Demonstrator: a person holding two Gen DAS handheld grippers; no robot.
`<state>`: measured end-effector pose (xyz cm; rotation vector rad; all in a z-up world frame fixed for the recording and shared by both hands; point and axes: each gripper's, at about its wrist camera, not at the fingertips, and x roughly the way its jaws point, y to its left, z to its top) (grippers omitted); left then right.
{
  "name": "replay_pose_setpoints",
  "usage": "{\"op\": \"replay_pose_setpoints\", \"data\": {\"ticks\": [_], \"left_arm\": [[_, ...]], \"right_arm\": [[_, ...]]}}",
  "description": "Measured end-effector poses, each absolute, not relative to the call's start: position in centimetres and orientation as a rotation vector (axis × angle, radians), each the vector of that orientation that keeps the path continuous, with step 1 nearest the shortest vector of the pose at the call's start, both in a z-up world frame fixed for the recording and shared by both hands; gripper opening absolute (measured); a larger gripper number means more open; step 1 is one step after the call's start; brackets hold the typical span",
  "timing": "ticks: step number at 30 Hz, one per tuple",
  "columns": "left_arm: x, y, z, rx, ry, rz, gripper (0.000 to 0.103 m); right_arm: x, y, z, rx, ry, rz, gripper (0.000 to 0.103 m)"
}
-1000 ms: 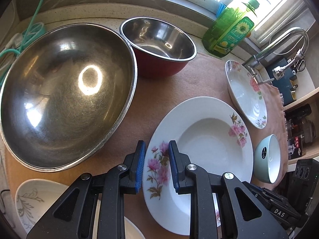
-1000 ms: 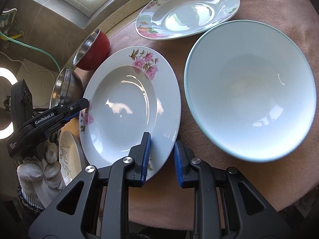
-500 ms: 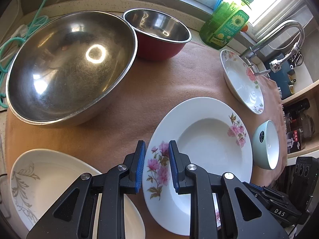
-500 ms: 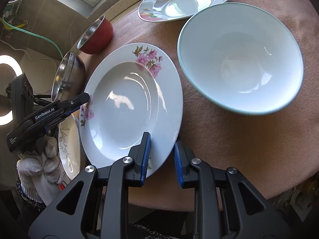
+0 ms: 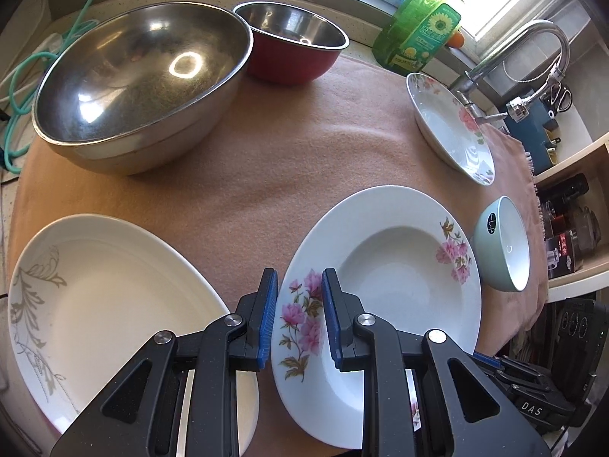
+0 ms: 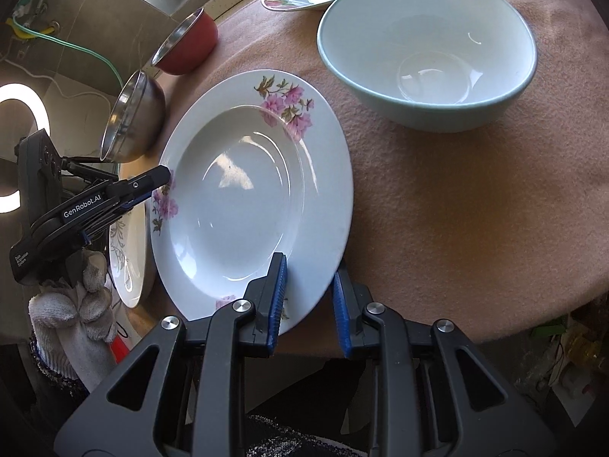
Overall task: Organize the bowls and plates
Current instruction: 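Move the right gripper to the rim of the rose-pattern plate by the faucet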
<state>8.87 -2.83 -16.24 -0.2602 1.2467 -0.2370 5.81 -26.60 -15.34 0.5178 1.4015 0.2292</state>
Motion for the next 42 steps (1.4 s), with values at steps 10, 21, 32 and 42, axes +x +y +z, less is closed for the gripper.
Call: {"op": "replay_pose_setpoints", "data": {"ticks": [10,21,32,42], "left_arm": [[8.1,-2.7,-16.2,-0.25,1.249,-0.242,0.022],[8.0,-2.8,-15.8,-0.256,1.23,-0.234,0.021],[8.6,-2.9,-13.8,-0.261,1.182,-0.242,0.023],[10.0,-4.3,-12.2,-0.308,1.136,-0.249,0.056]], "right_arm": [[5.0,-26.1,-15.4,0.502,1.414,0.241,0.025],[5.0,-26.5,-14.8,0.461,1.41,0.242,0.027],[5.2,-28.0,-12.0,0.394,1.34,0.262,0.052],[6.3,-30.8,-6.0,0.284,1.163,0.297,0.076]]}}
